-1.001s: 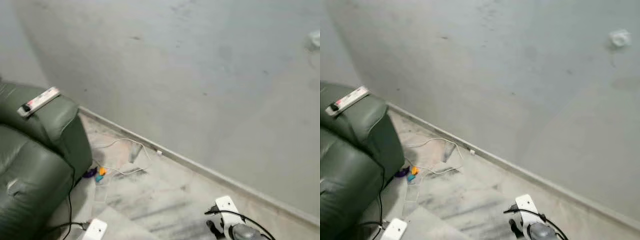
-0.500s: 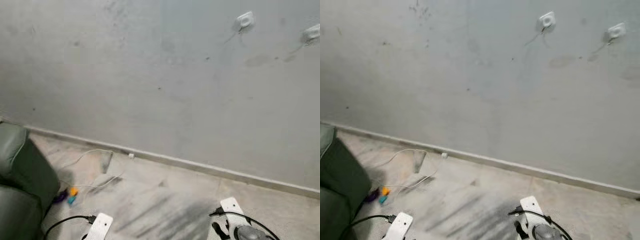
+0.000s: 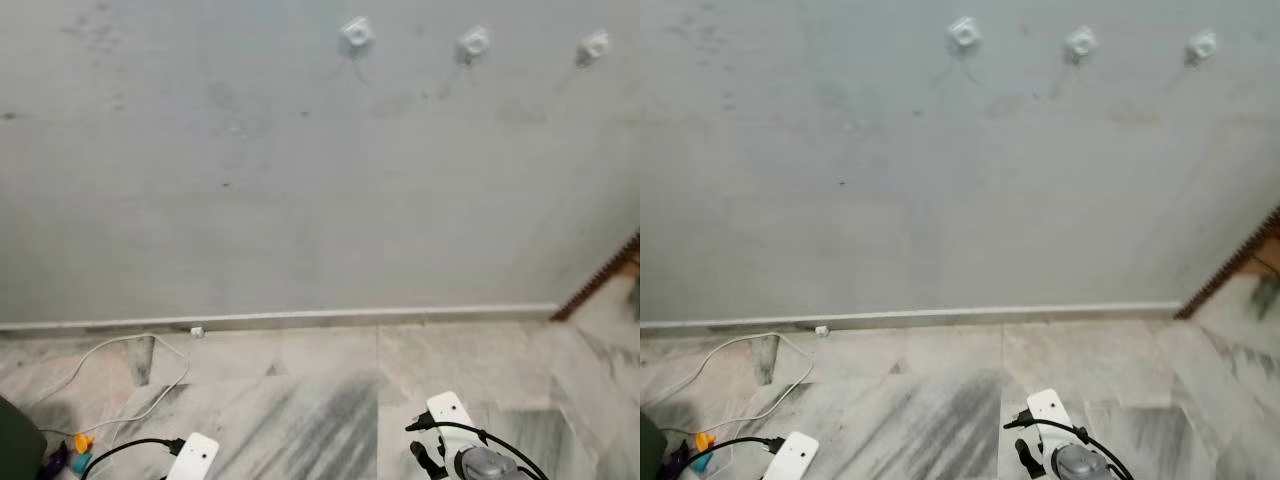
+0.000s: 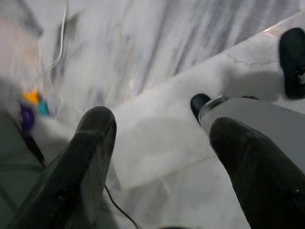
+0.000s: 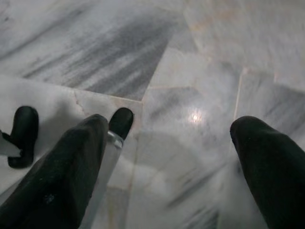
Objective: Hang keys on a hook
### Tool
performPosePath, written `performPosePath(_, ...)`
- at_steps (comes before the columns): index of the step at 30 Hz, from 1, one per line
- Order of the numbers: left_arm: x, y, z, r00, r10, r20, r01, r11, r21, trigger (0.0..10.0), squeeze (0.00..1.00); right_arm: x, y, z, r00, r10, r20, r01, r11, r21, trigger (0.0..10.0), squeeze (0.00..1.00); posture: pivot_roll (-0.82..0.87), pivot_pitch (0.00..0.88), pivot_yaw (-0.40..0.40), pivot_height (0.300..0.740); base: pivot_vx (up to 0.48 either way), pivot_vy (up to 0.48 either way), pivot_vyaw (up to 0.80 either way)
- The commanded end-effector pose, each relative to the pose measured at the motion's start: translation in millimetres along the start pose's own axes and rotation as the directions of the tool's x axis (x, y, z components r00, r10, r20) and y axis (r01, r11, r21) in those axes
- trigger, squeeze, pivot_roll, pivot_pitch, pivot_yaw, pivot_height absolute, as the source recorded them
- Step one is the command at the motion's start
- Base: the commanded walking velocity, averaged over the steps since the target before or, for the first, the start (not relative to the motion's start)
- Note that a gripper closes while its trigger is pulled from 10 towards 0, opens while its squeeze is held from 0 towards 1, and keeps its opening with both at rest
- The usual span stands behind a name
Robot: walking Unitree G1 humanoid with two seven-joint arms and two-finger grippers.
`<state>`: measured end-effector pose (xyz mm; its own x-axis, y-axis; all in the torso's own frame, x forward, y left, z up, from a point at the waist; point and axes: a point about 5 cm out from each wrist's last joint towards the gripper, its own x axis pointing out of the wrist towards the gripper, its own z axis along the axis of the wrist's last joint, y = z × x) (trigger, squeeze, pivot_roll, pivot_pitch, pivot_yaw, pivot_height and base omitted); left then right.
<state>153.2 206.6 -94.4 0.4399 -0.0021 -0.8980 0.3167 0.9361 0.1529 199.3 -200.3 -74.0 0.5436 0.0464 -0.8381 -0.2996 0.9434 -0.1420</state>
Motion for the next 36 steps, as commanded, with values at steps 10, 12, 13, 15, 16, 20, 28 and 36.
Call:
performPosePath(10, 0.7, -8.2, -1.5, 0.999, -0.032, -0.008, 0.032, 0.999, 0.001, 10.0, 0.0, 0.0, -0.8, 0.5, 1.0, -0.003, -0.001, 0.003, 1.0, -0.012, 10.0, 0.0, 0.06, 0.072, 0.005, 0.74, 0.0, 0.0, -0.79)
performPosePath(12, 0.7, -8.3, -1.0, 0.999, -0.037, -0.006, 0.037, 0.999, 0.0, 10.0, 0.0, 0.1, -0.4, 1.0, 1.0, -0.001, 0.0, 0.001, 1.0, -0.014, 10.0, 0.0, 0.06, 0.071, 0.004, 0.74, 0.0, 0.0, -0.79)
performPosePath(13, 0.8, -8.2, -0.7, 0.999, -0.038, -0.005, 0.038, 0.999, 0.001, 10.0, 0.0, 0.2, -0.2, 1.4, 1.0, -0.001, 0.0, 0.001, 1.0, -0.014, 10.0, 0.0, 0.06, 0.071, 0.003, 0.74, 0.0, 0.0, -0.79)
performPosePath(15, 0.8, -7.8, -0.2, 0.999, -0.037, -0.005, 0.037, 0.999, 0.002, 10.0, 0.0, 0.4, 0.3, 2.0, 1.0, 0.001, 0.001, -0.001, 1.0, -0.014, 10.0, 0.0, 0.06, 0.071, 0.003, 0.74, 0.0, 0.0, -0.79)
performPosePath(16, 0.9, -7.5, 0.7, 0.999, -0.036, -0.003, 0.036, 0.999, -0.001, 10.0, 0.0, 0.6, 0.9, 2.8, 1.0, 0.004, 0.003, -0.004, 1.0, -0.017, 10.0, 0.0, 0.06, 0.069, 0.003, 0.74, 0.0, 0.0, -0.79)
performPosePath(20, 0.9, -7.2, 1.2, 0.999, -0.034, -0.002, 0.034, 0.999, -0.004, 10.0, 0.0, 0.8, 1.6, 3.9, 1.0, 0.006, 0.005, -0.006, 1.0, -0.023, 10.0, 0.0, 0.06, 0.069, 0.003, 0.74, 0.0, 0.0, -0.79)
performPosePath(28, 0.8, -6.5, 0.6, 1.0, -0.031, -0.005, 0.031, 1.0, 0.003, 10.0, 0.0, 1.1, 2.8, 5.0, 1.0, 0.012, 0.005, -0.011, 0.999, -0.03, 10.0, 0.0, 0.06, 0.064, 0.004, 0.74, 0.0, 0.0, -0.79)
performPosePath(36, 0.6, -5.0, -0.6, 1.0, -0.025, -0.012, 0.025, 1.0, 0.008, 10.0, 0.0, 1.4, 3.7, 6.3, 1.0, 0.011, 0.009, -0.011, 0.999, -0.043, 10.0, 0.0, 0.06, 0.06, 0.006, 0.74, 0.0, 0.0, -0.79)
